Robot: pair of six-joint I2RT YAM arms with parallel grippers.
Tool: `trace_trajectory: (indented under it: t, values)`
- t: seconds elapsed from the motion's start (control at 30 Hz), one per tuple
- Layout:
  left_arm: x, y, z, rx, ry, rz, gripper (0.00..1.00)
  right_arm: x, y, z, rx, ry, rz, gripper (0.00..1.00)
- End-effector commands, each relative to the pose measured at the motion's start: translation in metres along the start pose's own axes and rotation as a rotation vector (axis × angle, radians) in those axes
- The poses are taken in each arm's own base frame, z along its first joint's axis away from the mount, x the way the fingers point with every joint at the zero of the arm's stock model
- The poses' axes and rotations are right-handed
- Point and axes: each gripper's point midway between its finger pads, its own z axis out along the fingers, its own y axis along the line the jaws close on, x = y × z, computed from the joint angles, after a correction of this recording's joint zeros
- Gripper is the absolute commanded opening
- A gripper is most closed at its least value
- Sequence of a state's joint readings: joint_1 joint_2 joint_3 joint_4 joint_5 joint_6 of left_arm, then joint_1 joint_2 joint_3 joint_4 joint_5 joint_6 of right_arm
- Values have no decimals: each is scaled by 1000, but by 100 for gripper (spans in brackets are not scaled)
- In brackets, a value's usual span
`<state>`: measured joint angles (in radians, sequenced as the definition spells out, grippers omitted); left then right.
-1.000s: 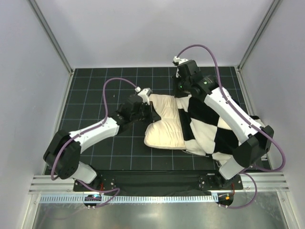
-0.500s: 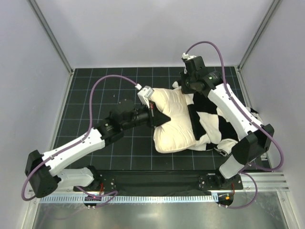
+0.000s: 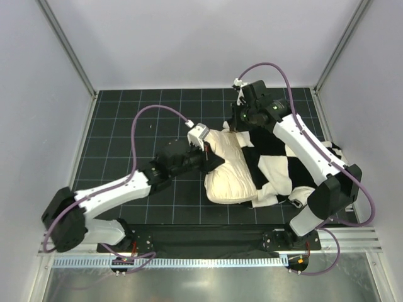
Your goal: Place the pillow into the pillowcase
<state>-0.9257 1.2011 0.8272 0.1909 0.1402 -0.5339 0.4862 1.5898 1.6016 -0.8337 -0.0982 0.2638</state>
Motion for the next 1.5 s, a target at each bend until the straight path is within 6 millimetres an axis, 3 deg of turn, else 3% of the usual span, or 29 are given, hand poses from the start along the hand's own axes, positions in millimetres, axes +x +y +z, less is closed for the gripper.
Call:
trace_trajectory:
  t: [0.0, 0.1, 0.2, 0.23, 0.3, 0.33, 0.4, 0.43, 0.47, 0.57, 0.73, 0.77, 0.9, 0.97, 1.0, 1.07, 1.13, 1.17, 1.2, 1.23, 1.27, 1.3, 1.33, 1.37, 1.4, 1.47]
  values:
    - [-31, 21, 43, 21, -138, 49, 0, -16, 30, -20, -126, -71, -15, 10]
    - [-31, 21, 58, 33, -119, 62, 0, -9, 27, -21, -121, -56, -23, 54]
    - [-35, 30, 56, -21, -141, 61, 0, -6, 19, -31, -94, -132, -42, 71]
    - [-34, 34, 56, -39, -140, 62, 0, 11, 13, -24, -92, -112, -42, 78]
    - [-29, 45, 55, -100, -106, 52, 0, 13, 15, -36, -119, -172, -53, 81]
    - [-26, 48, 55, -117, -89, 47, 2, 29, 9, -29, -106, -139, -48, 83]
    - [-15, 60, 49, -194, -44, 17, 18, 43, 5, -27, -103, -126, -49, 84]
    - [-12, 69, 45, -242, -41, 3, 27, 48, 3, -26, -99, -117, -46, 87]
    - [-12, 74, 40, -268, -43, -16, 50, 52, 3, -24, -107, -110, -43, 88]
    - [-13, 91, 16, -350, -66, -83, 80, 62, 12, -19, -168, -94, -45, 97]
    - [-23, 120, -24, -419, -75, -250, 88, 73, 38, -7, -222, -95, -91, 100]
    - [-26, 134, -34, -454, -92, -276, 91, 75, 40, -2, -211, -88, -98, 100]
    - [-24, 161, -67, -588, -102, -367, 94, 83, 54, 32, -113, -16, -156, 100]
    - [-28, 170, -80, -626, -126, -391, 96, 87, 70, 39, -106, 5, -198, 100]
    - [-30, 172, -84, -634, -134, -399, 96, 92, 61, 56, -25, 24, -210, 100]
    - [-29, 178, -92, -663, -139, -410, 96, 101, 62, 66, 44, 55, -251, 100]
    - [-28, 183, -97, -683, -139, -415, 96, 114, 46, 86, 168, 93, -290, 100]
    - [-27, 184, -98, -688, -137, -417, 96, 119, 48, 91, 198, 98, -318, 100]
    - [-26, 187, -99, -696, -137, -417, 96, 115, 36, 95, 287, 80, -339, 100]
    - [-25, 188, -99, -701, -135, -420, 96, 130, 20, 107, 380, 138, -375, 100]
    - [-24, 189, -99, -703, -131, -423, 96, 121, 16, 107, 475, 102, -380, 100]
    - [-24, 190, -98, -703, -128, -426, 96, 119, 5, 108, 576, 96, -382, 82]
    - [-23, 190, -97, -700, -122, -429, 96, 129, -19, 103, 750, 135, -376, 54]
    - [-22, 191, -95, -700, -113, -431, 96, 113, -13, 99, 788, 102, -338, 28]
    - [-22, 192, -94, -699, -111, -430, 96, 111, -15, 94, 820, 102, -326, 9]
    - [-19, 193, -87, -679, -83, -413, 96, 105, -5, 81, 760, 94, -294, 4]
